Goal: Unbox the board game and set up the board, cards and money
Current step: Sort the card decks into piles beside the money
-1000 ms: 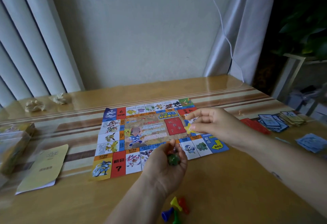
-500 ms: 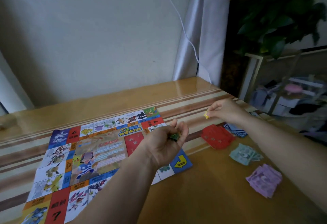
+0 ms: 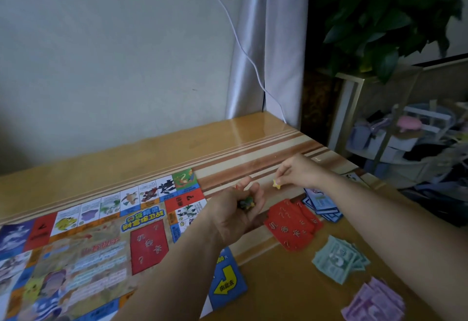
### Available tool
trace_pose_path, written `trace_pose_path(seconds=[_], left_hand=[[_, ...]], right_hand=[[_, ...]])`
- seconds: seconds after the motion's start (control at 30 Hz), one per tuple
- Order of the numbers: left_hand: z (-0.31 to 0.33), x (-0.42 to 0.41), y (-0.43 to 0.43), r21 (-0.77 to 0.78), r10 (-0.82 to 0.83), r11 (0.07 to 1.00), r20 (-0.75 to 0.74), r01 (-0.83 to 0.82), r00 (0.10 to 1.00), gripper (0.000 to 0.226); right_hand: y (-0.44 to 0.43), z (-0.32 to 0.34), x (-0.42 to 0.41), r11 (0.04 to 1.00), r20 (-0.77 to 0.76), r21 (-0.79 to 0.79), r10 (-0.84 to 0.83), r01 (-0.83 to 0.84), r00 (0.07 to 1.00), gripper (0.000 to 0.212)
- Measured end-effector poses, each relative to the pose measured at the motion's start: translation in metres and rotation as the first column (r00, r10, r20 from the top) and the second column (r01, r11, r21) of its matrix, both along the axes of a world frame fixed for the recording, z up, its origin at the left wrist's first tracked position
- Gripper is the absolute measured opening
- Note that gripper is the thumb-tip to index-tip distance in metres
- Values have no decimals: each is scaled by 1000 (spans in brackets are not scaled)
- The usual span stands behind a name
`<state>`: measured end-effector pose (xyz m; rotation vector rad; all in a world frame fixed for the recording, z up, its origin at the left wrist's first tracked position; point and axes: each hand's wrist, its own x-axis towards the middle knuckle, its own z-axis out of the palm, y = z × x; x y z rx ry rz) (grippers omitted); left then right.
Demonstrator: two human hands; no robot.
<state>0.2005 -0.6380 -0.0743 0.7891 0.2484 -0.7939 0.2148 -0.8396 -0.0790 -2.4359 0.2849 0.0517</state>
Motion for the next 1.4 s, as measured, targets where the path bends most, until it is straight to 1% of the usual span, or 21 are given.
trace_pose_path(seconds=[0.07,0.17,0.2,0.23,0.27,0.33,0.4,0.43,0.53,0.6,0.67,0.77,0.9,1.07,1.13,1.2,1.23,1.27,1.33,1.4], left_hand=[[-2,5,-4,5,19,1000,-2,-19,1000,23],[2,7,-7,24,58,998,2,-58,998,12],[3,7,-7,22,72,997,-2,-72,997,17],[3,7,-7,12,88,996,-11,-88,996,24],[2,9,-6,0,106,994,-23,-106,994,30],[2,10,-5,-19,125,992,-51,-126,991,27],[3,9,-6,-34,117,992,-75,-120,990,21],[3,8,-7,-47,107,993,-85,-111,991,22],[4,4,-11,-105,68,991,-116,-80,991,25],[4,2,-11,-148,37,987,-131,-57,991,29],[4,0,-11,-192,13,981,-136,-39,991,30],[5,-3,-10,-217,-34,976,-98,12,995,35],[8,-8,-13,-191,-63,980,-57,51,996,31],[10,-7,-10,-198,-86,977,-51,74,995,26],[10,-5,-8,-195,-87,978,-38,78,996,25],[8,-1,-7,-185,-81,980,-36,73,996,27],[8,2,-7,-167,-71,984,-28,65,997,28],[8,4,-7,-147,-57,988,-16,54,998,28],[7,8,-8,-115,-30,993,6,31,1000,27],[7,11,-8,-100,-13,995,3,13,1000,26]], right_hand=[[0,-2,1,999,-2,-15,44,-44,999,15],[1,-7,2,969,62,-239,87,-70,994,9],[0,-6,1,961,105,-270,86,-55,991,6],[-2,-4,1,969,158,-246,71,-31,985,6],[-4,1,2,984,220,-179,43,-3,975,6],[-5,16,1,999,322,-30,-7,18,947,10],[-2,33,-6,998,353,48,11,-30,936,13],[2,40,-11,996,333,54,56,-78,941,13],[19,48,-26,974,173,53,210,-222,962,15],[27,45,-33,967,114,40,244,-250,963,11],[31,43,-36,970,85,1,242,-243,967,16],[33,42,-37,975,89,-3,224,-224,971,23],[39,37,-33,970,64,13,240,-242,969,29],[42,39,-27,964,26,29,263,-264,964,22],[42,44,-27,961,28,80,264,-265,964,19],[36,50,-26,968,75,126,207,-215,975,16],[30,52,-24,978,102,117,160,-171,982,15],[22,52,-21,989,125,72,121,-131,985,14],[10,44,-19,991,117,-93,112,-102,987,15],[7,28,-17,957,17,-231,182,-174,983,19]])
